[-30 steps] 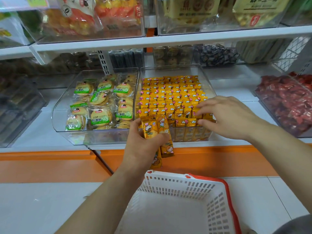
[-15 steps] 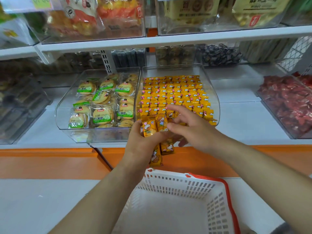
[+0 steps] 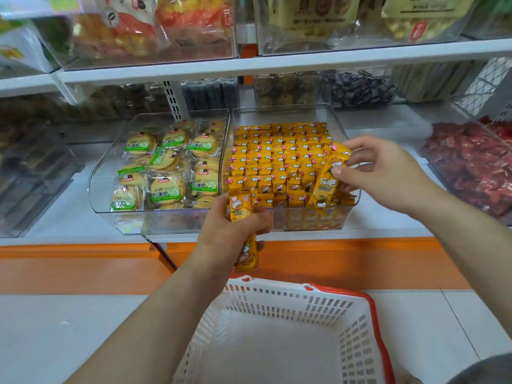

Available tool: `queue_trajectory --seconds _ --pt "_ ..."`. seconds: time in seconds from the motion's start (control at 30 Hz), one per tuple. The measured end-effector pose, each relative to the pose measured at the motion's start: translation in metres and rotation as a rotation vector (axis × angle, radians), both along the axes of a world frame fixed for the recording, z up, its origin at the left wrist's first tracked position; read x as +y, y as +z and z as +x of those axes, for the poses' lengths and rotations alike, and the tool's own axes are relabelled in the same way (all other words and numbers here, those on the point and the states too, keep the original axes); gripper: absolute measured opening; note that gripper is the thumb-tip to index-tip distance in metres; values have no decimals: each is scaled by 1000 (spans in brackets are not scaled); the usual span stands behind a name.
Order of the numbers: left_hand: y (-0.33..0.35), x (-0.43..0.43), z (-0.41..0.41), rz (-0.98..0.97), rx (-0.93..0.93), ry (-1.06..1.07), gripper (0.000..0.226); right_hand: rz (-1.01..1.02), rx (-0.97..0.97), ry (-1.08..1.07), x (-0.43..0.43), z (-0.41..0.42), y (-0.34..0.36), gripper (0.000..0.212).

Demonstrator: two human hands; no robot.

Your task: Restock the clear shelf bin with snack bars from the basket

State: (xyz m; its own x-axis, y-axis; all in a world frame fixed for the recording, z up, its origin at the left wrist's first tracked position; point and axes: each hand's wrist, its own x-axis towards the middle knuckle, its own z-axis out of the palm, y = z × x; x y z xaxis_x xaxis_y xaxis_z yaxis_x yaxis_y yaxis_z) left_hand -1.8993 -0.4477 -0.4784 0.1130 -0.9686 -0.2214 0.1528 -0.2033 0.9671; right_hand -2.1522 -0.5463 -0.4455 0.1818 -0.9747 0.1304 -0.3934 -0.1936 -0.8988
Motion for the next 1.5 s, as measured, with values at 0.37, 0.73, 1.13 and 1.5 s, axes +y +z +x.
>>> queue_trajectory --seconds 0.37,0.73,1.13,1.5 --pt "-4 3 -3 8 -48 -15 38 -218 264 -20 -11 5 2 38" --pt "-4 3 -6 -6 -59 -31 41 -259 382 139 2 10 7 44" --pt "-4 5 -5 -15 -61 -36 40 -319 734 197 -9 18 -2 31" --pt "-3 6 -8 -24 -79 -46 45 -240 619 169 -25 40 -4 24"
